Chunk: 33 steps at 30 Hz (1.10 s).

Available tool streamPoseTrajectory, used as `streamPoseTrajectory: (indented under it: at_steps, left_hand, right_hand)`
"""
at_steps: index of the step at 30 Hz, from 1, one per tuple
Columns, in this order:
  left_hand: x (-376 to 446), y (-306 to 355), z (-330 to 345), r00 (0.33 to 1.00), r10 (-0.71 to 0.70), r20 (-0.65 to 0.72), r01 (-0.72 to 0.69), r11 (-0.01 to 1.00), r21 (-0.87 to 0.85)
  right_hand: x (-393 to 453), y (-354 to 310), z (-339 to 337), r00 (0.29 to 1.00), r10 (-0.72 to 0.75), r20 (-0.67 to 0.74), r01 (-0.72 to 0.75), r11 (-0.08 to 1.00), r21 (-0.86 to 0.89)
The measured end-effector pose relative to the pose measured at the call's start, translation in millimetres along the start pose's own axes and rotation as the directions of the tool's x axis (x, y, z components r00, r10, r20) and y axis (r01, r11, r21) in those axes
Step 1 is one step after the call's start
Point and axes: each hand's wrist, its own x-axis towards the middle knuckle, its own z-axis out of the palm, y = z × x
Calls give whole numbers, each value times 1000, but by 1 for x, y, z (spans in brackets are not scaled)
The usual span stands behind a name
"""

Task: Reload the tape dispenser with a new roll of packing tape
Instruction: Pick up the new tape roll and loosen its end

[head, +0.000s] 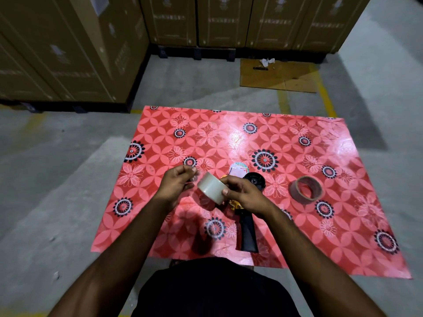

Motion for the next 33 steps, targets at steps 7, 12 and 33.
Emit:
streamPoseTrajectory:
  at_steps: [7, 12, 33]
  left_hand:
    - [1, 2, -4, 997, -62, -39, 62, 998, 4]
    - [3, 14, 0, 989, 38, -144, -37, 999, 10]
    - [5, 8, 10, 923, 274, 268, -345, 900, 267]
  right_hand:
    - [-1, 2, -4, 979, -150, -138, 91, 927, -363]
    - [-2, -2, -9, 954, -267, -139, 160, 842, -515]
    - [-15, -13, -22, 947, -291, -136, 153, 782, -604]
